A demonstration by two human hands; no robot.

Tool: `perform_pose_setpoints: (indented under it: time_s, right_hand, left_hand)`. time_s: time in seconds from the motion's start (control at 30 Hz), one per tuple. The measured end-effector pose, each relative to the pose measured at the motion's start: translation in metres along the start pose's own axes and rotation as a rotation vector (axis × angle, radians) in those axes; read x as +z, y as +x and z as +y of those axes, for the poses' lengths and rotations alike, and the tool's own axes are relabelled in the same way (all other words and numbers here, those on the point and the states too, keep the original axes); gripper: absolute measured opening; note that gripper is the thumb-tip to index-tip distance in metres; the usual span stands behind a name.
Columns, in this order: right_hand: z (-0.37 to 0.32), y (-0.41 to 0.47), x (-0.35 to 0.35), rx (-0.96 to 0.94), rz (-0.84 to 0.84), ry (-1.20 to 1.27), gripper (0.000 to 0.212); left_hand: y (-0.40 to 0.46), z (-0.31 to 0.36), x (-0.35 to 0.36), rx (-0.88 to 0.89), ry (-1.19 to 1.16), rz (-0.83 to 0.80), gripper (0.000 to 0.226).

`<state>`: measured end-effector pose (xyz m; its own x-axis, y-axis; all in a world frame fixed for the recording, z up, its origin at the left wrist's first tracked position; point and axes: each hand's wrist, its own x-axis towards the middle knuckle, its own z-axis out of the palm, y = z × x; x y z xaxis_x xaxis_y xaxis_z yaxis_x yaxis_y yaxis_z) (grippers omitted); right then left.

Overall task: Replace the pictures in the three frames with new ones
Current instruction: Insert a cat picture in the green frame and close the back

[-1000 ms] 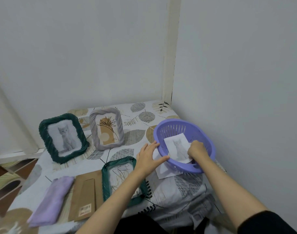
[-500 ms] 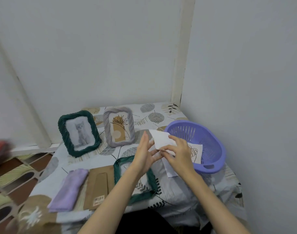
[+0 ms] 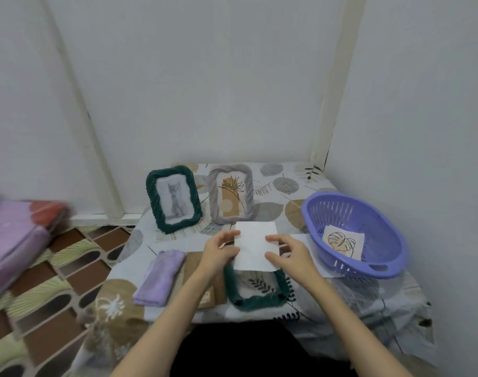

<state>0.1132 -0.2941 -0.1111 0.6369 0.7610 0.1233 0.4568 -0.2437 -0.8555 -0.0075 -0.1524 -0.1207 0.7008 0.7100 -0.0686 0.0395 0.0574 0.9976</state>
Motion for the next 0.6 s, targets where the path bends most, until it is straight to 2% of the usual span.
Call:
perform_pose_setpoints:
  time_s: [0.23,0.43,0.6]
  right_hand:
    - [0.019,0.003,0.015,0.099,-0.064,-0.120,0.045]
    - [0.036,-0.001,0.017,0.100,-0.113,-0.344,0.049]
    - [0.041,-0.007,0.023,0.101,-0.116,-0.351,0.049]
  left_hand:
    - [0.003,-0.029,-0.016,0.000,0.314,-0.003,0.037]
    - [-0.003,-0.042,-0.013,0.087,0.750,-0.116,0.050]
    - [-0.005,-0.045,-0.015,0.088,0.864,-0.151,0.058]
